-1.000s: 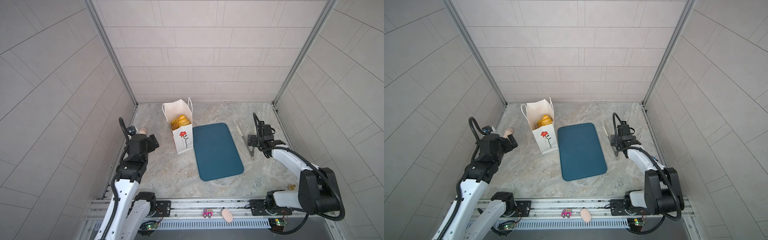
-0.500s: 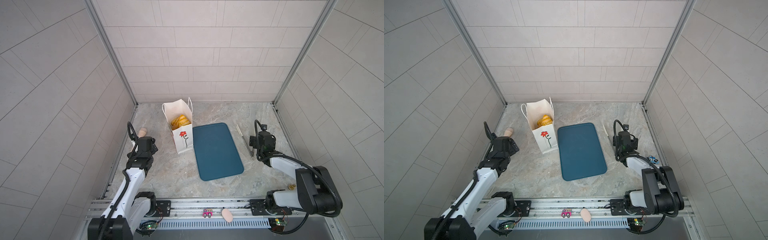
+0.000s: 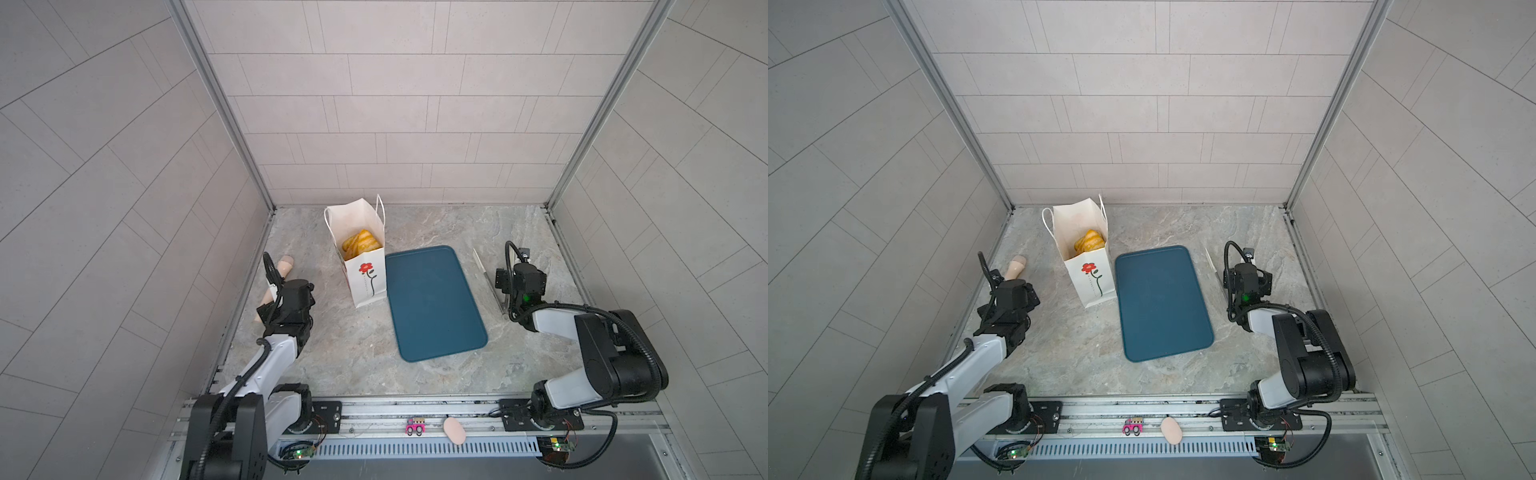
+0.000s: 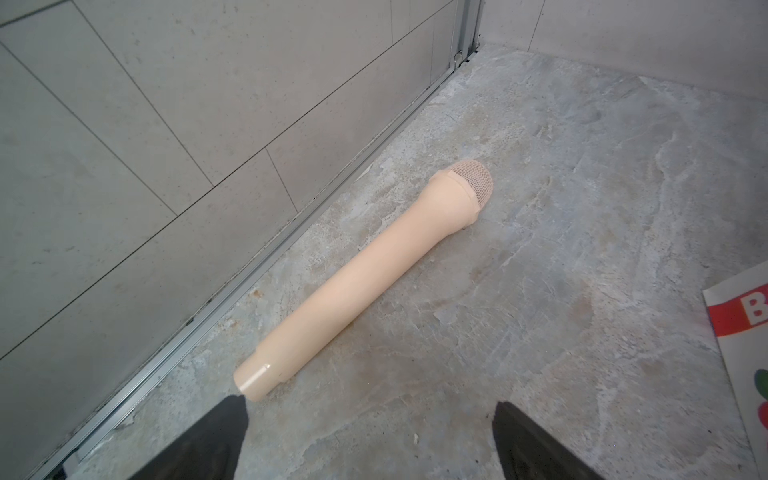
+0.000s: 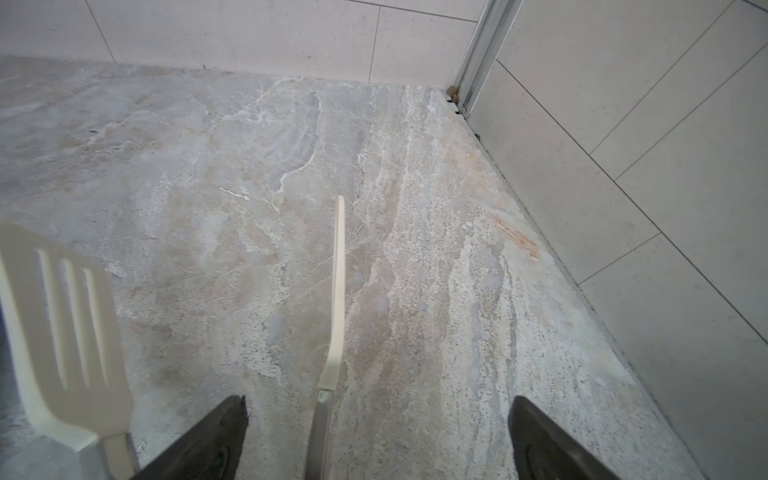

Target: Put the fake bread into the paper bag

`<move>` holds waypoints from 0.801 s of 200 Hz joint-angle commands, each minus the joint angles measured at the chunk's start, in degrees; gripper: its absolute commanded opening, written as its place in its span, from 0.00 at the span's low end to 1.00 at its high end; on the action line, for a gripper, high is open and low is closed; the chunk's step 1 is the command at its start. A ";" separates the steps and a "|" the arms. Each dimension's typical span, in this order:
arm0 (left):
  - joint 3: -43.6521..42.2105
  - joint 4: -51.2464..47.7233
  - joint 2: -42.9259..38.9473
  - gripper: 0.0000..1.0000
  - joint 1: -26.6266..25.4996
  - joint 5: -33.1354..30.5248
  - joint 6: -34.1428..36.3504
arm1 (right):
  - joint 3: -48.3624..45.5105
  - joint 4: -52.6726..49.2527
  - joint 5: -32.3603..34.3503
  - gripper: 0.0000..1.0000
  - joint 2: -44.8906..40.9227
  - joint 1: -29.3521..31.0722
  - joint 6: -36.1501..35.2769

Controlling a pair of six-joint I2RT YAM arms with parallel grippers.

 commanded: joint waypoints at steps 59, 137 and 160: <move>-2.91 35.18 13.42 1.00 0.08 5.02 12.57 | -1.38 4.92 -2.28 1.00 1.23 0.07 -1.75; -5.00 39.71 13.84 1.00 -6.50 4.71 20.51 | -1.40 4.91 -2.29 1.00 1.19 0.12 -1.74; -4.74 39.65 14.15 1.00 -6.94 4.51 20.96 | -1.32 4.87 -2.26 1.00 1.18 0.06 -1.75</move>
